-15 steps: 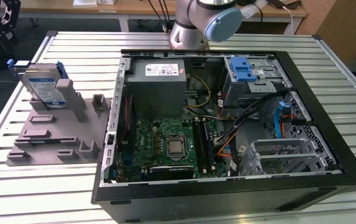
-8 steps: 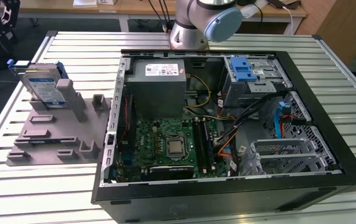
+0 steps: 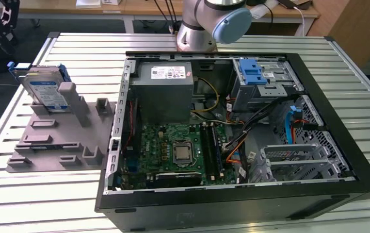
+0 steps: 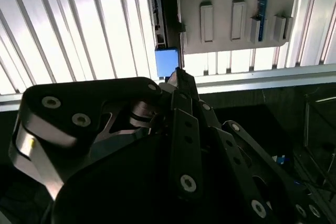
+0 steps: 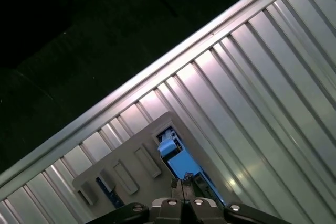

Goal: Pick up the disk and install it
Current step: 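Pick up the disk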

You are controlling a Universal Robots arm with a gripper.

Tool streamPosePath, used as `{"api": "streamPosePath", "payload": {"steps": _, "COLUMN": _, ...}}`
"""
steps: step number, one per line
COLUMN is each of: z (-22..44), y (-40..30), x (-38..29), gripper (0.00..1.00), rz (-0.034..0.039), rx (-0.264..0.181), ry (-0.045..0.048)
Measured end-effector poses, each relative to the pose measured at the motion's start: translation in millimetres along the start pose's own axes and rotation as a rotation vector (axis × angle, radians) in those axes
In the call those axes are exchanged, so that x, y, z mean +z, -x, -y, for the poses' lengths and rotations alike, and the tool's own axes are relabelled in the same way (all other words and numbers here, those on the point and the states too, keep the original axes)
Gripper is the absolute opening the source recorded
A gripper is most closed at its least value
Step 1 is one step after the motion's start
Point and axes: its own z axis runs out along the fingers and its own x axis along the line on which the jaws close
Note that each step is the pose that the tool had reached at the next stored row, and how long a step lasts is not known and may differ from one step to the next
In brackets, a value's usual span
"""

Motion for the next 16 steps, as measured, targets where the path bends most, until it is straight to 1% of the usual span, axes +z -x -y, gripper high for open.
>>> {"api": "streamPosePath", "payload": {"steps": 5, "z": 0.0, "y": 0.0, "x": 0.2, "gripper": 0.11, "rz": -0.0011, "rx": -0.079, "ry": 0.0018}}
{"api": "streamPosePath", "payload": {"steps": 8, "z": 0.0, "y": 0.0, "x": 0.2, "gripper": 0.11, "rz": -0.0014, "rx": -0.102, "ry": 0.0024}}
{"api": "streamPosePath", "payload": {"steps": 11, "z": 0.0, "y": 0.0, "x": 0.4, "gripper": 0.11, "rz": -0.0015, "rx": -0.137, "ry": 0.0034}}
{"api": "streamPosePath", "payload": {"steps": 16, "z": 0.0, "y": 0.0, "x": 0.9, "gripper": 0.11, "rz": -0.0027, "rx": -0.218, "ry": 0.0053}}
